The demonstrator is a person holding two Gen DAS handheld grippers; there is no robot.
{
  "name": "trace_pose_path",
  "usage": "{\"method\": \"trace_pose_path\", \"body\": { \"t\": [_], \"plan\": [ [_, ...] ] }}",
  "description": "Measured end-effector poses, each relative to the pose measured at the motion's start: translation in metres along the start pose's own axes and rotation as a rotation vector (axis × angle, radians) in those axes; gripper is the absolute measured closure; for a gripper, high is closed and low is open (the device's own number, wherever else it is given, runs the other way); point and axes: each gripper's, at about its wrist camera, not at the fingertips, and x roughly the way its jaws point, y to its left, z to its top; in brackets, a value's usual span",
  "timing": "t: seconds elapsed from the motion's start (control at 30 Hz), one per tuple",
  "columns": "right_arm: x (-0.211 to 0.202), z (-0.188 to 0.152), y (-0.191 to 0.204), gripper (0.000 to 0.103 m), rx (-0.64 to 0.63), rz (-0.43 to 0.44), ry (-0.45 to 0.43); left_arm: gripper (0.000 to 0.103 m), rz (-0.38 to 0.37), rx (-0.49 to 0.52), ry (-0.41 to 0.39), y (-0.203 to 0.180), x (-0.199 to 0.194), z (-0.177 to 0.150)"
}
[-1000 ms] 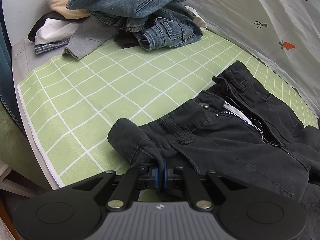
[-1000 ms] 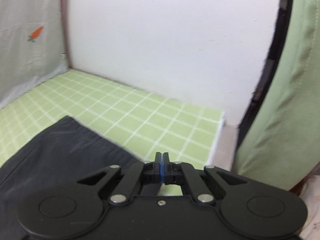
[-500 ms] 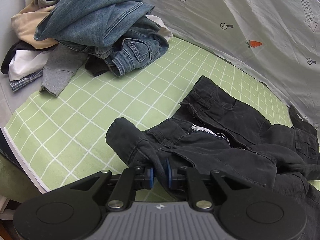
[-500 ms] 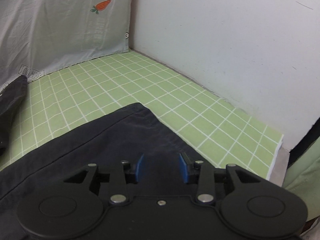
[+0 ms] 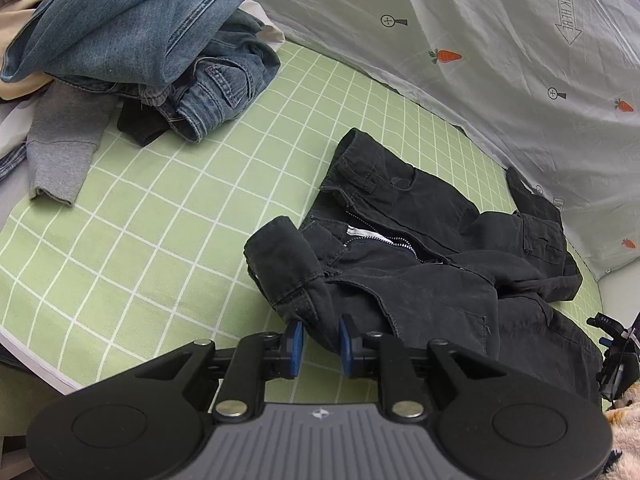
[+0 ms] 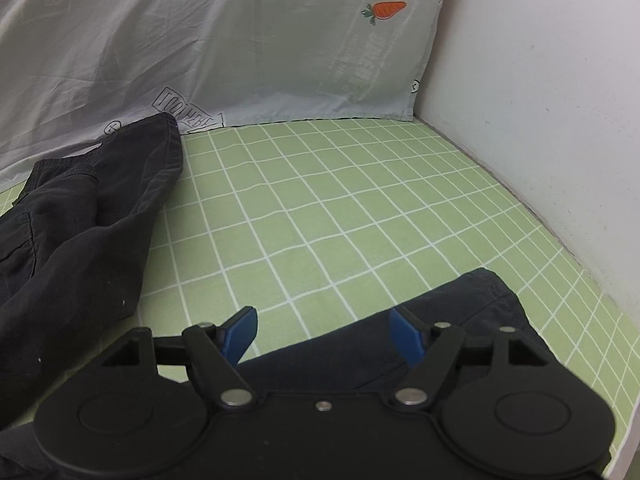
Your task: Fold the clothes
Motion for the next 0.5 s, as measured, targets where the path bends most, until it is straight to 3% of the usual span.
{"method": "trace_pose_path", "body": {
  "t": [0.1, 0.3, 0.37, 0.43, 0.47, 0.5],
  "plan": [
    [0.005, 0.008, 0.016, 0.02, -0.031, 0.01, 0.001, 0.08, -0.013, 0.047, 0.005, -0.005, -0.005, 0.013],
    [0.018, 0.01, 0.031, 0.015, -0.031, -0.012, 0.047, 0.079, -0.039, 0.112, 0.03, -0.003, -0.012, 0.029],
    [0.021, 0.005, 0.033, 0.014, -0.02, -0.018, 0.061, 0.072, -0.018, 0.108, 0.064, 0.002, -0.006, 0.032],
    [0.023, -0.002, 0.037, 0.014, -0.012, -0.019, 0.075, 0.06, 0.078, 0.124, 0.056, 0.004, -0.006, 0.033],
    [0.023, -0.007, 0.038, 0.013, -0.013, -0.019, 0.083, 0.06, 0.126, 0.131, 0.051, 0.005, -0.006, 0.034],
    [0.024, -0.011, 0.04, 0.012, -0.014, -0.019, 0.091, 0.06, 0.127, 0.109, 0.026, 0.009, -0.01, 0.035]
  ]
}}
